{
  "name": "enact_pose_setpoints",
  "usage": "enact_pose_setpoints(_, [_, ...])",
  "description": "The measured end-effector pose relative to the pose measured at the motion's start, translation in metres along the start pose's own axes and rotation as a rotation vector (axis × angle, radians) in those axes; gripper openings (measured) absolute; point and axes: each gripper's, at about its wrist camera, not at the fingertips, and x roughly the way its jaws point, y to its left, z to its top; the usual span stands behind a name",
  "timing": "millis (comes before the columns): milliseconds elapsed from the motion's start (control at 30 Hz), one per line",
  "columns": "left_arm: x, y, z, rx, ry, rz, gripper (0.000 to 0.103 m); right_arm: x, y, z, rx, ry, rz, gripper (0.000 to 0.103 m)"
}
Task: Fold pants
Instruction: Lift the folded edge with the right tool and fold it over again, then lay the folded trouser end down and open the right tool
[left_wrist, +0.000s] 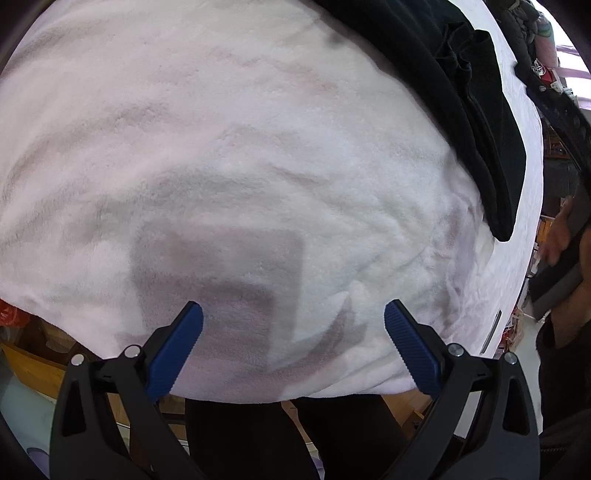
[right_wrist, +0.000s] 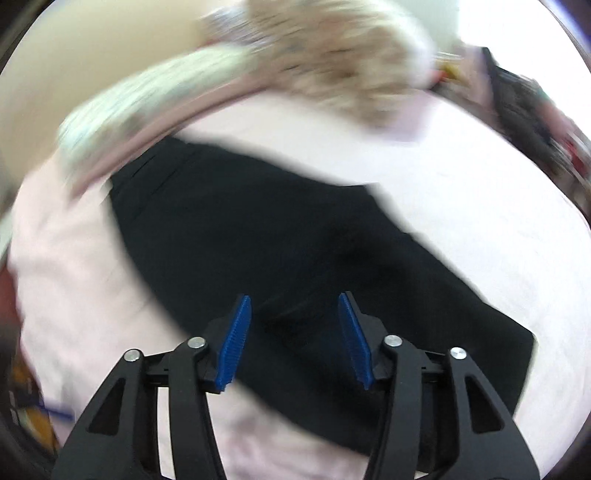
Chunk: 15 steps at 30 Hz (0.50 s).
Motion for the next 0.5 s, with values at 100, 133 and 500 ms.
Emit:
enact_pose_setpoints(100, [0.000,0.002,0.001,0.000,0.002,-0.002,0.099,0.022,-0.049,0.010,0.182,0.041,-0.077,0.030])
enact_pose_setpoints(133, [0.000,0.001,0.001,0.002,0.002,-0.001,0.099,0.027,-0.059,0.014,0.196,0.039,-0.104,0.029])
enact_pose_setpoints(500, [-0.002,0.009,0.005,0.002,0.008,-0.002,0.099,0.115,-0.015,0.017,-0.006,0.273,-0.190,0.021])
